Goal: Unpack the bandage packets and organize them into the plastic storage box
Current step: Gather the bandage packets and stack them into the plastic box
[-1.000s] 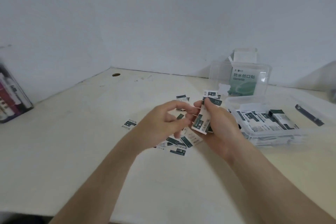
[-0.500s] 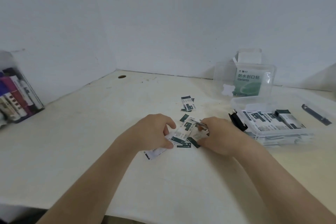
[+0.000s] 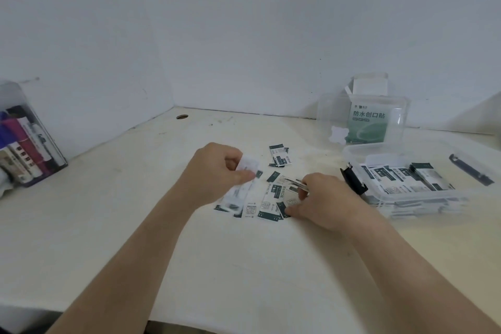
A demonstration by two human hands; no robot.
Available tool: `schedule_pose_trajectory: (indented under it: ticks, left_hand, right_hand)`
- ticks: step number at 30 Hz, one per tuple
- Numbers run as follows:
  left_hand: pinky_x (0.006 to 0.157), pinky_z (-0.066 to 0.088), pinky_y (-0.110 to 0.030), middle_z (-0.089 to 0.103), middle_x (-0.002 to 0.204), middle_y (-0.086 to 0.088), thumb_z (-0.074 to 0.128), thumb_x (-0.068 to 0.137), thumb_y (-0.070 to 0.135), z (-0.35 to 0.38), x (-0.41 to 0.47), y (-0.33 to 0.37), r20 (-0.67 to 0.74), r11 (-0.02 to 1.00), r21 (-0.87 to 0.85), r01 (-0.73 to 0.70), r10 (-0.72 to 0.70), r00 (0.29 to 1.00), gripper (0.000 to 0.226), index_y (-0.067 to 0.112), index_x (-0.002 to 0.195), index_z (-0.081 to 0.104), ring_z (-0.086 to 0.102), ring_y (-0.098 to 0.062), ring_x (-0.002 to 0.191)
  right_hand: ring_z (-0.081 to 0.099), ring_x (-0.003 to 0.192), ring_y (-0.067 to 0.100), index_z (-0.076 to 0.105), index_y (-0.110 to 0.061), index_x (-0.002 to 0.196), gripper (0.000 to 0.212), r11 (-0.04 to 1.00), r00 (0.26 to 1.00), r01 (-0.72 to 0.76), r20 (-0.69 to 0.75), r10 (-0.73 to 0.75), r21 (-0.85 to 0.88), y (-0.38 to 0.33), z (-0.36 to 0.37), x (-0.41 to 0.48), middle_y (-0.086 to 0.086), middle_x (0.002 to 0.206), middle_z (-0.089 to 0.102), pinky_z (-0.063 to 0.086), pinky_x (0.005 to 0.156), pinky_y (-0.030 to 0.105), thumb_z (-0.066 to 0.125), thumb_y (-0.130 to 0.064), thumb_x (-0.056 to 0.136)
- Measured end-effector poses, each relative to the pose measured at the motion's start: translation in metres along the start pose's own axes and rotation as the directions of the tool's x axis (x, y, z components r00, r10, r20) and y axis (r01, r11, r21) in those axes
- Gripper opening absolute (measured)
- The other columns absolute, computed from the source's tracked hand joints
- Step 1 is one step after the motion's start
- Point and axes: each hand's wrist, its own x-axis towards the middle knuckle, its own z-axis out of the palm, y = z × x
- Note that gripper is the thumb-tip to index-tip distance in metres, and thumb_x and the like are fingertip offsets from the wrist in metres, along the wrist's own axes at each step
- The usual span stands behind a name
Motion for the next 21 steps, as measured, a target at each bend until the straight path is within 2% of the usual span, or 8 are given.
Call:
schedule_pose_trajectory:
  ticks: [2,4,5,8,11,14,18,21]
  left_hand:
    - [0.068,0.051,-0.028,0.073,0.071,-0.007,0.080,0.077,0.019,0.004,-0.003,0.011,-0.053,0.984,-0.161,-0.070,0.063,0.997,0.010,0.013,0.078,0.072,0.063,-0.012,0.063]
    - [0.074,0.057,-0.028,0.076,0.076,-0.002,0.076,0.080,0.006,0.005,-0.006,0.018,-0.097,0.933,-0.353,-0.075,0.043,0.994,0.012,0.017,0.083,0.072,0.071,-0.013,0.072]
    - [0.076,0.058,-0.030,0.077,0.079,-0.003,0.073,0.082,0.004,0.005,-0.006,0.019,-0.104,0.895,-0.443,-0.054,0.008,0.995,0.013,0.015,0.086,0.071,0.073,-0.016,0.076]
    - [0.081,0.054,-0.043,0.076,0.084,-0.011,0.069,0.086,0.006,0.009,-0.006,0.018,-0.093,0.796,-0.604,0.035,-0.114,0.989,0.008,0.008,0.093,0.068,0.072,-0.025,0.080]
    - [0.079,0.053,-0.046,0.076,0.083,-0.014,0.069,0.088,0.010,0.019,-0.006,0.018,-0.105,0.796,-0.603,0.051,-0.142,0.984,0.009,0.005,0.095,0.068,0.069,-0.026,0.074]
    - [0.076,0.059,-0.039,0.076,0.085,-0.010,0.066,0.089,0.006,0.024,-0.008,0.020,-0.243,0.754,-0.653,-0.077,-0.111,0.964,0.007,0.005,0.094,0.072,0.073,-0.026,0.081]
    - [0.082,0.052,-0.019,0.076,0.088,0.005,0.068,0.084,-0.002,0.019,-0.010,0.028,-0.471,0.712,-0.603,-0.359,0.045,0.881,0.026,0.022,0.080,0.078,0.070,-0.008,0.091]
    - [0.098,0.048,-0.026,0.071,0.114,0.011,0.071,0.080,-0.005,0.025,-0.012,0.025,-0.339,0.795,-0.508,-0.333,0.171,0.925,0.031,0.025,0.087,0.078,0.061,-0.003,0.115]
  right_hand:
    - [0.055,0.082,0.020,0.057,-0.014,0.088,0.032,1.000,0.999,0.005,-0.053,-0.005,0.008,0.000,0.001,0.001,0.000,0.087,0.059,0.045,0.068,0.031,0.063,-0.046,0.087]
    - [0.050,0.067,0.018,0.055,-0.012,0.080,0.033,0.974,0.993,0.006,-0.113,0.020,0.226,-0.002,0.000,0.003,0.000,0.073,0.054,0.038,0.060,0.031,0.052,-0.041,0.095]
    - [0.045,0.060,0.016,0.056,-0.011,0.078,0.035,0.902,0.994,-0.006,-0.099,0.054,0.431,-0.003,-0.002,0.002,-0.001,0.067,0.050,0.035,0.057,0.030,0.049,-0.039,0.097]
    - [0.036,0.050,0.010,0.063,-0.012,0.083,0.029,0.435,0.997,-0.062,0.079,-0.022,0.899,-0.011,-0.009,-0.005,-0.006,0.060,0.048,0.027,0.048,0.022,0.054,-0.036,0.097]
    - [0.035,0.045,0.006,0.065,-0.011,0.085,0.010,0.315,0.981,-0.030,0.089,-0.173,0.949,-0.016,-0.005,-0.010,-0.009,0.054,0.055,0.032,0.043,0.017,0.062,-0.016,0.094]
    - [0.036,0.043,0.006,0.067,-0.007,0.088,0.005,0.318,0.992,-0.033,0.070,-0.108,0.948,-0.014,0.001,-0.005,-0.003,0.058,0.060,0.031,0.041,0.017,0.063,-0.007,0.091]
    - [0.036,0.045,0.009,0.065,0.002,0.103,0.014,0.189,0.993,-0.114,0.118,-0.007,0.975,-0.011,0.003,0.000,0.013,0.078,0.060,0.028,0.034,0.015,0.061,-0.005,0.092]
    - [0.036,0.047,0.010,0.064,-0.004,0.094,0.007,0.095,0.990,-0.127,0.132,-0.043,0.987,-0.013,0.000,-0.001,0.011,0.077,0.058,0.021,0.037,0.016,0.057,-0.003,0.093]
